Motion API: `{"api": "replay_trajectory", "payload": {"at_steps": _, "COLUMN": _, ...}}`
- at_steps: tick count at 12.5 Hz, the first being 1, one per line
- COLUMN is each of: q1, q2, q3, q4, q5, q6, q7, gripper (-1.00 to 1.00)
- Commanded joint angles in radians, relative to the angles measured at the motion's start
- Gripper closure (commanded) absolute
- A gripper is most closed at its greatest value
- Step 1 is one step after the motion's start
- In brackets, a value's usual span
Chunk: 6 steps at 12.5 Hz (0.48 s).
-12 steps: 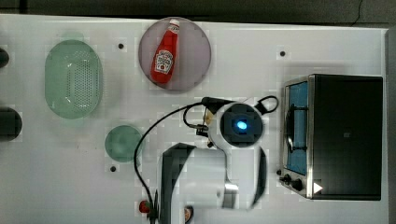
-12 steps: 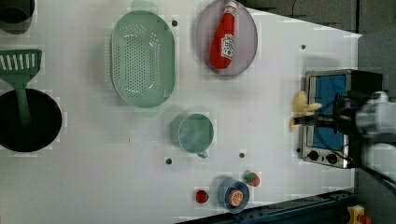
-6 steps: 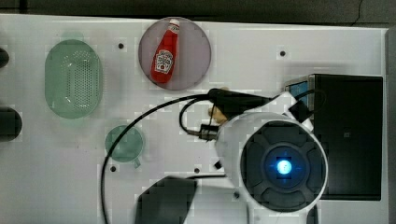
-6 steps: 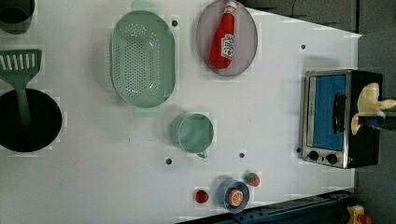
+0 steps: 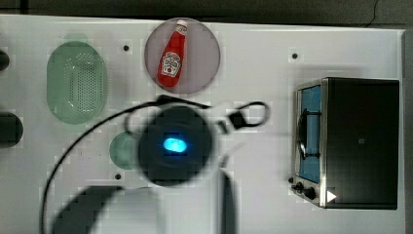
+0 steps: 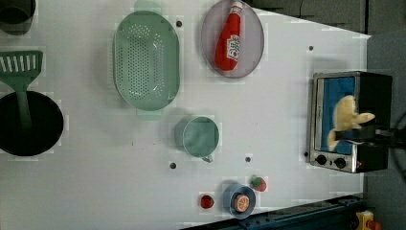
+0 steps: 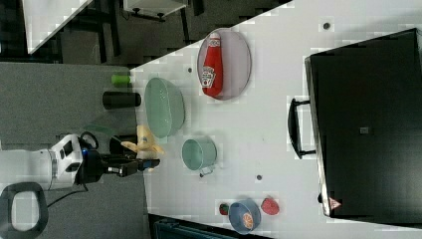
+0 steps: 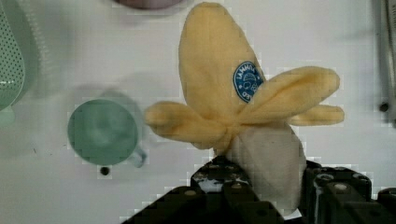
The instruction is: Pick Banana and place it in mug.
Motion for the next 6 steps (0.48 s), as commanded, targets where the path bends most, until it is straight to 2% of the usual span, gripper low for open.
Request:
{"api": "replay_trajectory", "payload": {"at_steps": 1, "q1": 0.054, "q2": 0.077, "q3": 0.152, "q4": 0.009, "q5": 0.045, "q6": 0.011, "q7": 0.299, "gripper": 0.38}}
{"api": "replay_trajectory", "payload": {"at_steps": 6, "q1": 0.057, "q2": 0.215, "q3": 0.298, "q4": -0.047, "q5": 0.045, "q6": 0.259, "q7": 0.506, "gripper": 0.38}}
